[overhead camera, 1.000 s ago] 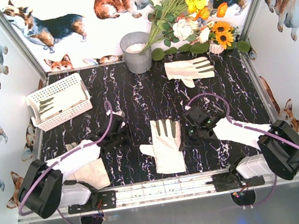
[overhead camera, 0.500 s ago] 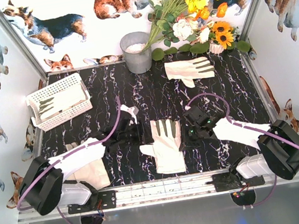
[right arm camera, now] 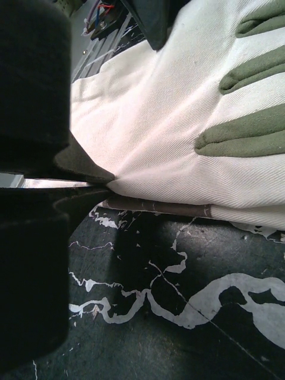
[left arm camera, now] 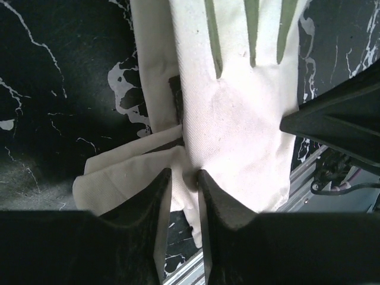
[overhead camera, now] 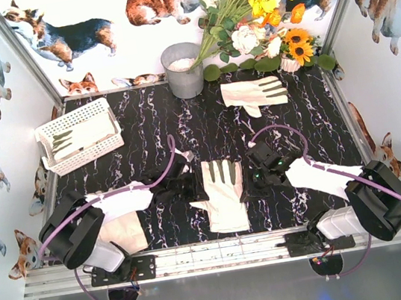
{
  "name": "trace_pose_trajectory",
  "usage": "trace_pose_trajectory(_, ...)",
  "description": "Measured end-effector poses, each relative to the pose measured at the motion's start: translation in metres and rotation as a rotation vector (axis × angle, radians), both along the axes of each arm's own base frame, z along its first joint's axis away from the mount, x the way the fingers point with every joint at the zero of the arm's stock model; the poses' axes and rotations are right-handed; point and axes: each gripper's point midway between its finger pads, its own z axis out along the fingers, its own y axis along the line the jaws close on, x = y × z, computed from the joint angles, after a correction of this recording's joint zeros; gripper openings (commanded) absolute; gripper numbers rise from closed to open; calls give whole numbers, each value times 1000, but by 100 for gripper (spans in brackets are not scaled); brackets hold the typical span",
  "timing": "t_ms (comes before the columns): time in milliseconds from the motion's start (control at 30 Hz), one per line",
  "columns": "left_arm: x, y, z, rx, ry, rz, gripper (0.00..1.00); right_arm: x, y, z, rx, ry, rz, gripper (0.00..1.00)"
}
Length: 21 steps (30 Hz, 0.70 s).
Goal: Put the gloves into the storage basket
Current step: Pick up the glove from the center of the board.
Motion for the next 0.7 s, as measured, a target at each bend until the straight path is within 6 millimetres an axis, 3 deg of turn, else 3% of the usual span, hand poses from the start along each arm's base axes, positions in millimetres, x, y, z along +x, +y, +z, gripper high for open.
trace_pose_trajectory(133,-1,2,-7,25,9,8,9,0,0,0,1,0,0,3)
trace_pose_trajectory(400,-2,6,-19,63,24,12,6,6,-4,17,18,-62,-17,37)
trace_pose_trajectory(567,-2,6,-19,64,21,9,7,18,-9,33,82,-122,-65,43)
trace_pose_trajectory(700,-1,6,-19,63,21,9,7,10,-13,19,126,-81,-88,46)
